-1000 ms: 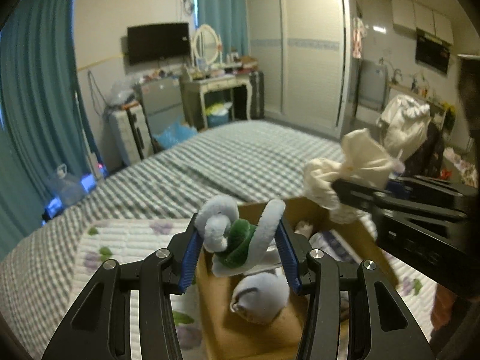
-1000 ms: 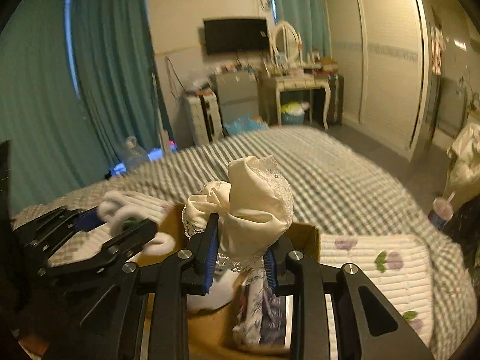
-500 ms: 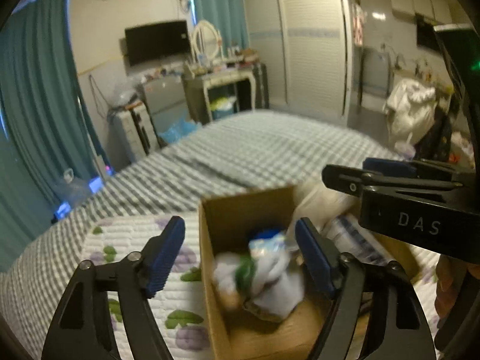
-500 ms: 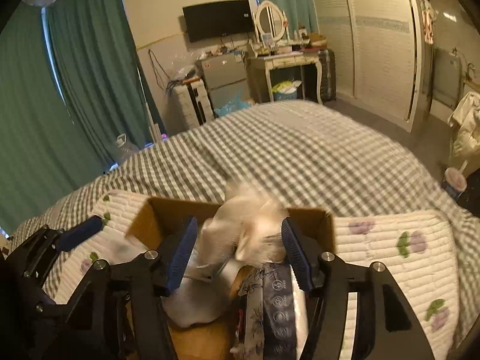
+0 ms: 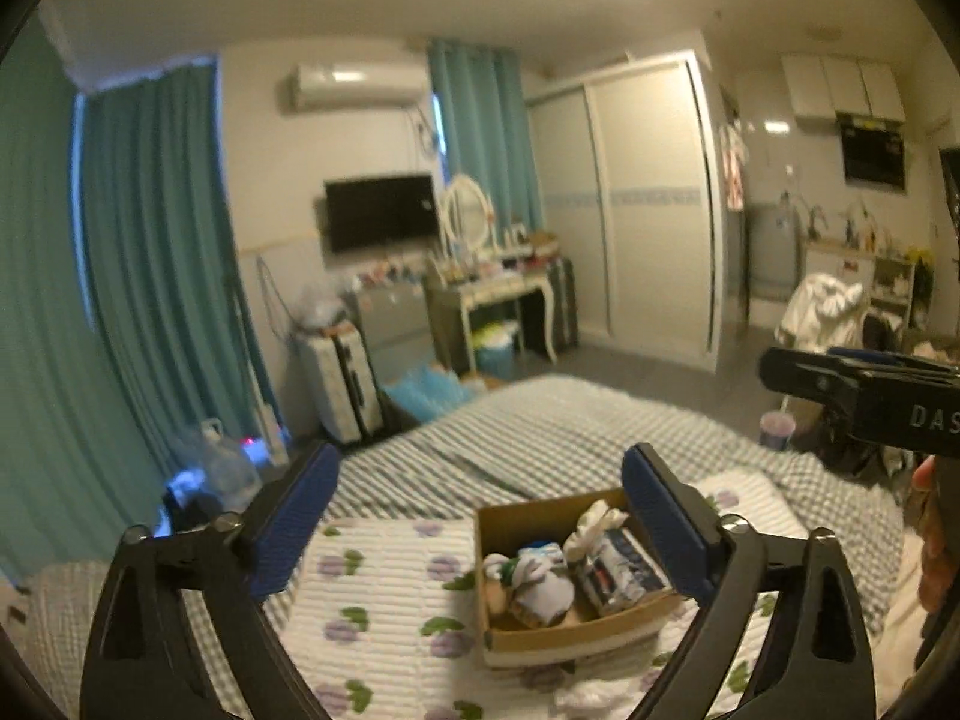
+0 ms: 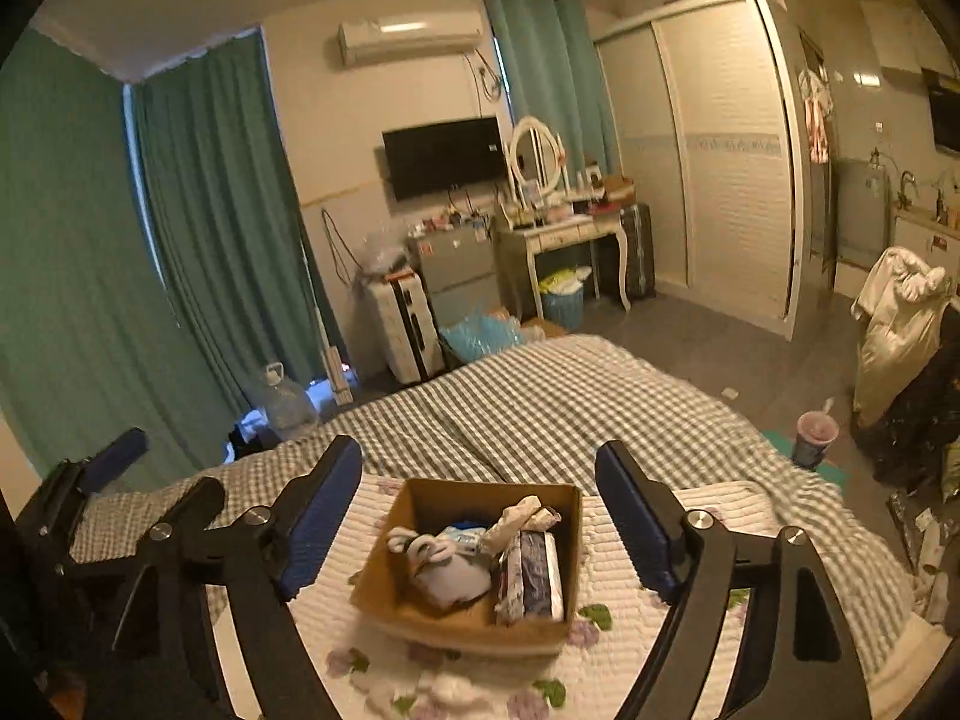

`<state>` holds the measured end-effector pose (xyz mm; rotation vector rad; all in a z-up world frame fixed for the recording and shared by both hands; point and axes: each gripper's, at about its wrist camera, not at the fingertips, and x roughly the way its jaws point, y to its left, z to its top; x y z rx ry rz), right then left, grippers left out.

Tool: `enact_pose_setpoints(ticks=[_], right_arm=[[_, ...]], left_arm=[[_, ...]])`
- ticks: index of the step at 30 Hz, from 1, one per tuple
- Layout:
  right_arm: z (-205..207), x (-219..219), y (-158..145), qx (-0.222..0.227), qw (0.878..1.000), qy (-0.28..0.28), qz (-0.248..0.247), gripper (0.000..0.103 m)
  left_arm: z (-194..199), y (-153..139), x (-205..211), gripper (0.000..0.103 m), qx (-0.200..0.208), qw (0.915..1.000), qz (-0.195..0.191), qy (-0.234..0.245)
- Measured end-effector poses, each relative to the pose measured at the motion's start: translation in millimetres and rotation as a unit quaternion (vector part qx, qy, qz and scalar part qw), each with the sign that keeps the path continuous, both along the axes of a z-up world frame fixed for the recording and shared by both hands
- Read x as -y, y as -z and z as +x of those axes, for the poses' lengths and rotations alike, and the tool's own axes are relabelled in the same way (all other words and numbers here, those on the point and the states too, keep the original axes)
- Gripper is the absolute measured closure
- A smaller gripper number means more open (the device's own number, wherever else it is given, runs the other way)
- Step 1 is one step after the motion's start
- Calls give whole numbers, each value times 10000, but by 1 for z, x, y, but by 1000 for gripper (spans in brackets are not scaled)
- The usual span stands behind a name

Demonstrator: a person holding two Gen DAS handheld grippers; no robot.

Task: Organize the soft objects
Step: 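Grasp the white hair tie with the left tool while the right tool grasps the fuzzy white tie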

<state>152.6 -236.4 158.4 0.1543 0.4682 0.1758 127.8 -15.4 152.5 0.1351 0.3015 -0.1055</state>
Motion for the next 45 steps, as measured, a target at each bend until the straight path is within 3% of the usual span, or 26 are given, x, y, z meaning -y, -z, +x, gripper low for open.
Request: enact_pose_setpoints(ticks=[3,7,12,15,25,29,34,40,45], right_arm=[[-44,2,-14,125,9999,1,-97,8],[-95,3,-8,189,9992,84,-333,0],[-125,-5,31,-26,9985,31,-554,0],[-126,-12,66,-207,9973,25,-710,0],[-55,-44,185,-862,9945,-255,-545,0],[-19,-62,226,-1226,9899,-363,-612,0],[15,-77,275,-1618,9840,-459,-584,0],[39,-93,320,-2034,9743,-667,-704,13],[50,-94,342,-2346,9670,-827,-558,40]], left_arm=[[-33,-7,-5,5,56,10000,-11,-54],[-65,7,-14,5,-44,10000,-84,8],[-68,51,-16,5,-454,9990,13,-59],[-58,92,-23,5,-773,9970,34,-88],[-17,196,-39,5,-1421,9895,-84,-246],[12,233,-51,5,-1873,9812,-335,-336],[34,268,-53,5,-2189,9749,-217,-356],[44,300,-47,6,-2577,9659,-192,-182],[44,306,-36,7,-2691,9630,-124,69]])
